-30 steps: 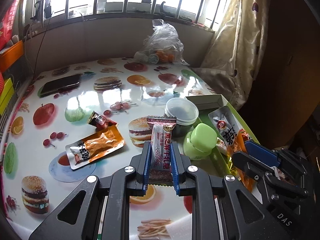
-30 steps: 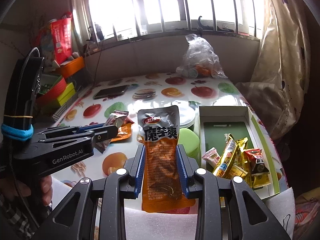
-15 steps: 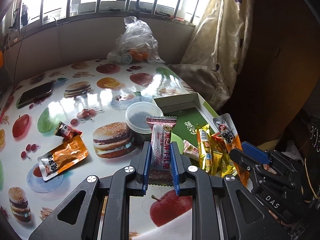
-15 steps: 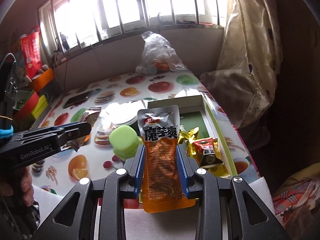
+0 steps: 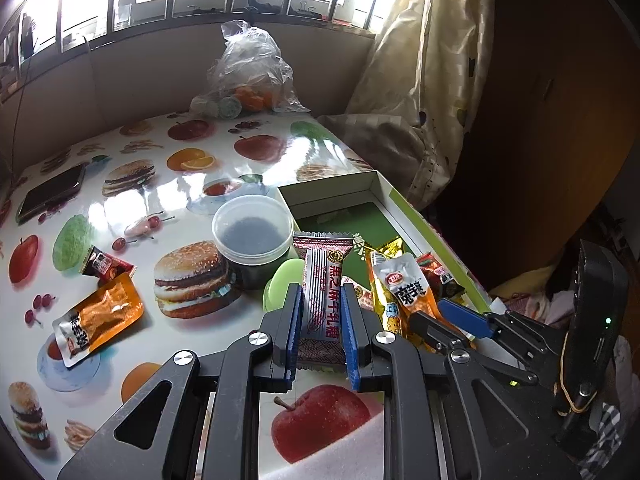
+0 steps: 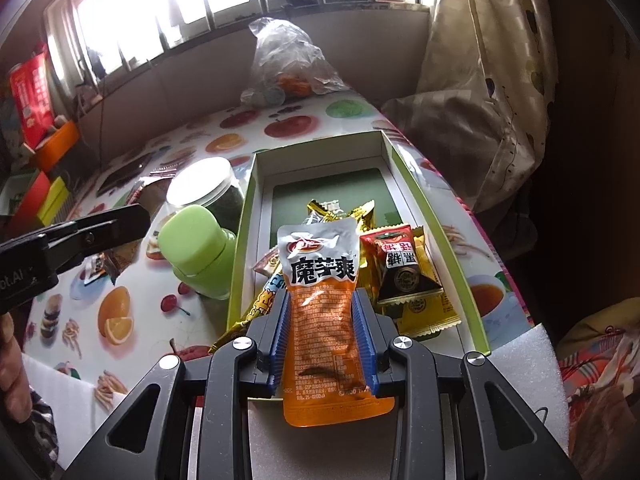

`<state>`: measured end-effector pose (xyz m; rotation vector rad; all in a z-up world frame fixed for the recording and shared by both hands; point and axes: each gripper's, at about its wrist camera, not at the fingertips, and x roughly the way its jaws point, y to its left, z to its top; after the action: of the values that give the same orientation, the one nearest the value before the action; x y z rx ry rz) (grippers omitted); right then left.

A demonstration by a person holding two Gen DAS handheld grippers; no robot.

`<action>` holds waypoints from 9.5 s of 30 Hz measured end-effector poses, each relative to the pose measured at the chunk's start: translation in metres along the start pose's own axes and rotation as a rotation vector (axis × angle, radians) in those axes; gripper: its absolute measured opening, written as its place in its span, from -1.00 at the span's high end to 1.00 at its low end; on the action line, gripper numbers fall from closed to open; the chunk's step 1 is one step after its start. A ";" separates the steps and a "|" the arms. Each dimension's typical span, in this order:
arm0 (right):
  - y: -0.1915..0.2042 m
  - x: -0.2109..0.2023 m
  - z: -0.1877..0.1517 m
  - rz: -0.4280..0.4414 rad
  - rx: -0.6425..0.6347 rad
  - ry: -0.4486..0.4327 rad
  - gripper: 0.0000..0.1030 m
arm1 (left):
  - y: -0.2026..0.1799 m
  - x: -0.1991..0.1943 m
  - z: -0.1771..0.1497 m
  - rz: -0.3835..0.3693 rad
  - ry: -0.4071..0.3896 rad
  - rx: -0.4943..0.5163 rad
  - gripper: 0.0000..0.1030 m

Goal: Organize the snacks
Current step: 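Carry the candy and orange packet over the green box and lower them in, then open both grippers to release the snacks into the box, then withdraw both open grippers from the box back toward the remaining snacks, then grasp the second orange konjac packet with the right gripper and lift it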

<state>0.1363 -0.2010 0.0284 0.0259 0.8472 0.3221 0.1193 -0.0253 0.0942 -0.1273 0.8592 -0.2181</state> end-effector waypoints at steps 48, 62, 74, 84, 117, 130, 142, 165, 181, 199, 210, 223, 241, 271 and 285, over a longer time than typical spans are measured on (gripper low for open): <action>-0.031 0.009 -0.003 0.061 0.090 -0.054 0.08 | -0.038 0.065 0.014 -0.010 0.124 0.031 0.62; -0.043 0.000 -0.012 0.067 0.126 -0.060 0.00 | -0.050 0.078 0.013 -0.006 0.153 0.053 0.32; -0.033 -0.002 -0.014 0.100 0.103 -0.035 0.00 | -0.046 0.059 0.014 -0.013 0.116 0.043 0.24; -0.021 -0.018 -0.015 0.064 0.082 -0.056 0.00 | -0.041 0.030 0.011 -0.008 0.065 0.045 0.24; 0.050 -0.046 -0.013 0.079 -0.045 -0.113 0.00 | 0.022 -0.041 -0.024 0.092 -0.041 -0.037 0.24; 0.085 -0.039 -0.007 0.108 -0.114 -0.109 0.00 | 0.056 -0.057 -0.036 0.139 -0.061 -0.069 0.24; 0.125 -0.020 -0.002 0.136 -0.186 -0.083 0.00 | 0.116 -0.062 -0.054 0.209 -0.041 -0.133 0.24; 0.170 0.036 0.005 0.143 -0.267 0.015 0.00 | 0.208 -0.020 -0.062 0.237 0.062 -0.243 0.24; 0.178 0.055 0.015 0.099 -0.252 0.039 0.00 | 0.189 0.000 -0.065 0.082 0.102 -0.198 0.23; 0.231 0.092 0.034 0.137 -0.274 0.070 0.00 | 0.221 -0.045 -0.087 0.129 0.037 -0.292 0.23; 0.289 0.137 0.043 0.098 -0.331 0.071 0.00 | 0.249 -0.062 -0.101 0.198 0.034 -0.359 0.23; 0.280 0.138 0.022 0.096 -0.406 0.125 0.00 | 0.251 -0.060 -0.098 0.188 0.031 -0.362 0.23; 0.211 0.102 0.008 0.127 -0.067 0.161 -0.17 | 0.237 -0.052 -0.094 0.150 0.038 -0.337 0.23; 0.195 0.123 0.035 0.148 0.033 0.182 -0.17 | 0.243 -0.049 -0.096 0.167 0.048 -0.358 0.23; 0.218 0.114 0.022 0.234 -0.020 0.194 -0.19 | 0.251 -0.057 -0.099 0.177 0.037 -0.367 0.23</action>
<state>0.1640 0.0414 -0.0075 0.0762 1.0361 0.5593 0.0427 0.2298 0.0228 -0.3886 0.9360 0.1050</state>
